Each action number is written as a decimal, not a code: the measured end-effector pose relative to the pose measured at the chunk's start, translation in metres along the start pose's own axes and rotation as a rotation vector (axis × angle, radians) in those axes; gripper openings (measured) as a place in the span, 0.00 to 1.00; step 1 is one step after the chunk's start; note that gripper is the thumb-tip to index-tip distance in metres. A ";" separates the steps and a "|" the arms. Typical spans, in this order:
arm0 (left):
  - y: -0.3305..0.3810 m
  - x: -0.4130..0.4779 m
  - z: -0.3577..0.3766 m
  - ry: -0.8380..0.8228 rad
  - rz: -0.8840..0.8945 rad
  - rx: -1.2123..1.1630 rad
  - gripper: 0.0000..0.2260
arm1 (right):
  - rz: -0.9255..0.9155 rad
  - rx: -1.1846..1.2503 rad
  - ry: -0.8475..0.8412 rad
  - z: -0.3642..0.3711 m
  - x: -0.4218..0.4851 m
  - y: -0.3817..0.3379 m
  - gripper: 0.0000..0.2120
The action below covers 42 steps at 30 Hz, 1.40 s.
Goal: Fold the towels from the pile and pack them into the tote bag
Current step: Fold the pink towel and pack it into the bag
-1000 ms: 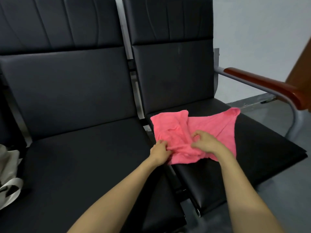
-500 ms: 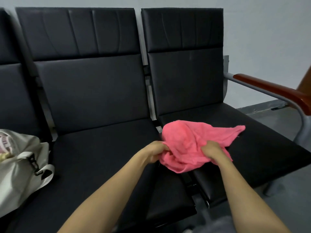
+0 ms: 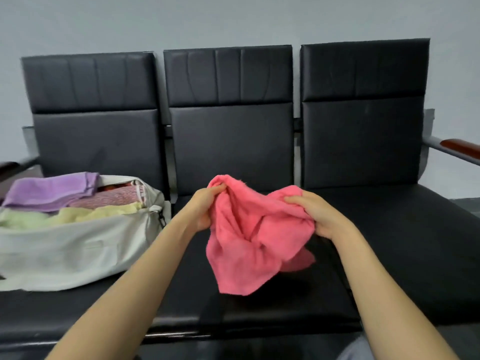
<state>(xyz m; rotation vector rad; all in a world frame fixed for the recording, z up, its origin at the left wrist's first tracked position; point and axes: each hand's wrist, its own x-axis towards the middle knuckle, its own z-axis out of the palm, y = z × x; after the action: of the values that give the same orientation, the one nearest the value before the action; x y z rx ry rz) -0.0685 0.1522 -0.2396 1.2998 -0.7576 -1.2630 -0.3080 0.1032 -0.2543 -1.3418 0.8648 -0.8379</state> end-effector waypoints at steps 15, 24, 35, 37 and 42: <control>0.013 -0.018 -0.028 -0.233 0.175 0.443 0.20 | -0.169 -0.454 0.345 0.062 0.106 -0.046 0.29; -0.086 0.011 -0.074 0.058 0.037 0.583 0.15 | 0.116 -0.847 -0.035 0.061 0.045 0.072 0.13; -0.115 0.014 -0.097 0.195 -0.077 1.282 0.22 | 0.036 -1.272 -0.147 0.087 0.041 0.128 0.20; -0.116 0.013 -0.101 0.201 -0.036 1.261 0.10 | 0.010 -1.273 -0.119 0.090 0.043 0.130 0.12; -0.097 0.012 -0.102 0.286 0.213 0.872 0.10 | 0.008 -0.928 0.054 0.076 0.046 0.104 0.11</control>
<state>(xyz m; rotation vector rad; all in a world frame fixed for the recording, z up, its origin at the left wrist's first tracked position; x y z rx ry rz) 0.0068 0.1858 -0.3541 1.9679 -1.2627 -0.5386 -0.2178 0.1022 -0.3572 -2.1091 1.3843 -0.4556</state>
